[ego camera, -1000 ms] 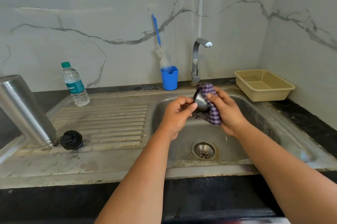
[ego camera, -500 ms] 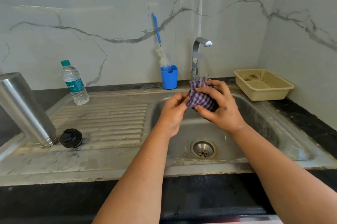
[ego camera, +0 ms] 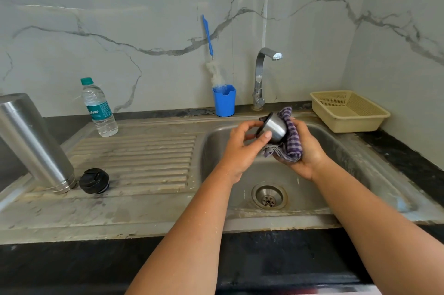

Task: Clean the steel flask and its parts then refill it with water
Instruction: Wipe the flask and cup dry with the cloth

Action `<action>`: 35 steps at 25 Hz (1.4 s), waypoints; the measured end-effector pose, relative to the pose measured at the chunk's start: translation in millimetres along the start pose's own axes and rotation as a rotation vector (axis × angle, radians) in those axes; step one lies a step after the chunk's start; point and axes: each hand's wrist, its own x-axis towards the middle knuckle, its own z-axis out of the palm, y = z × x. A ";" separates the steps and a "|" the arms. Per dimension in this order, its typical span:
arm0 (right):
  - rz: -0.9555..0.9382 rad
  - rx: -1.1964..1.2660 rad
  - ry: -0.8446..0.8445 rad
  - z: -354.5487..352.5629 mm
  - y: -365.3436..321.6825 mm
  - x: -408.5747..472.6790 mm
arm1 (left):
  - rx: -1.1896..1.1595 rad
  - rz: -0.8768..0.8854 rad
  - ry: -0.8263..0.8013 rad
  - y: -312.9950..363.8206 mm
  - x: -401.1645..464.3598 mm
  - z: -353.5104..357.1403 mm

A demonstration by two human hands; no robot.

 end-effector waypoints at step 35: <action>-1.173 -2.030 -0.089 3.3 31.4 12.1 | -0.432 -0.386 0.025 13.3 3.2 -29.5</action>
